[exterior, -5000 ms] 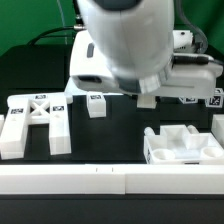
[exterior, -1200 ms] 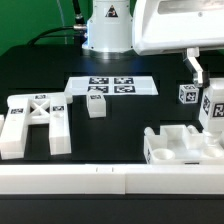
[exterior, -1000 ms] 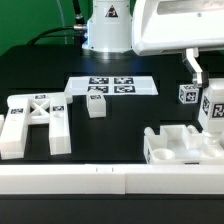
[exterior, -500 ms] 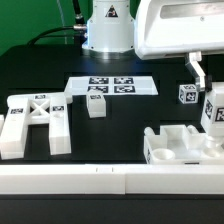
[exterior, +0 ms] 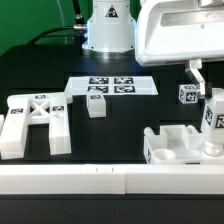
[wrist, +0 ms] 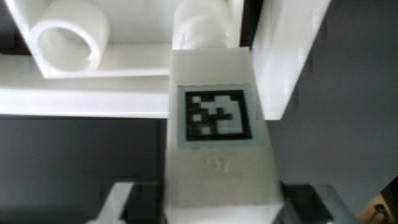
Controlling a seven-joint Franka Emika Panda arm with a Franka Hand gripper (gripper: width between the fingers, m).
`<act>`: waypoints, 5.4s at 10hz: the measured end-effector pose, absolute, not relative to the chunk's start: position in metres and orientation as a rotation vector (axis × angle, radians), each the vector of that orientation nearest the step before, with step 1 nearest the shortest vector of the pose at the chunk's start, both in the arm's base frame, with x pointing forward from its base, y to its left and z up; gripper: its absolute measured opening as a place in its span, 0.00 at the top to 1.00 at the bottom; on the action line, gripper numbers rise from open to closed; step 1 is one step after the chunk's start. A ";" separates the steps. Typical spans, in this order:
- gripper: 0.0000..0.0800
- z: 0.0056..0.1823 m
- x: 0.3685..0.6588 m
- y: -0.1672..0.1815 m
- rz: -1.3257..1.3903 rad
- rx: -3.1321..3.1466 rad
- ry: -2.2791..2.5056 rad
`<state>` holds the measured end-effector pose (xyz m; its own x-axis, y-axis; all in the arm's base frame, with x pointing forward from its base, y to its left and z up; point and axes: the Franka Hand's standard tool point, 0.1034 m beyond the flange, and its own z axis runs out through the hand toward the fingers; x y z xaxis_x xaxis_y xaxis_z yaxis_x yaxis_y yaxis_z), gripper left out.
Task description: Assemble chair
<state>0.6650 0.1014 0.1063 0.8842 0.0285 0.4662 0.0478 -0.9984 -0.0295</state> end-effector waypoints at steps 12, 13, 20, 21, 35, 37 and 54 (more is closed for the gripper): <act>0.64 0.097 0.666 0.107 -0.887 -2.983 -0.116; 0.64 0.098 0.667 0.106 -0.896 -2.981 -0.118; 0.20 0.097 0.667 0.106 -0.895 -2.983 -0.119; 0.19 0.099 0.668 0.104 -0.893 -2.985 -0.122; 0.19 0.106 0.664 0.094 -0.166 -3.099 -0.108; 0.19 0.104 0.663 0.093 -0.161 -3.100 -0.107; 0.64 0.084 0.672 0.107 -0.141 -3.082 0.225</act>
Offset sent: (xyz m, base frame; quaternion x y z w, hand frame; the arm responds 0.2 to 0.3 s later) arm -0.0001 0.0027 -0.0077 -0.0113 0.0105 -0.0023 0.9999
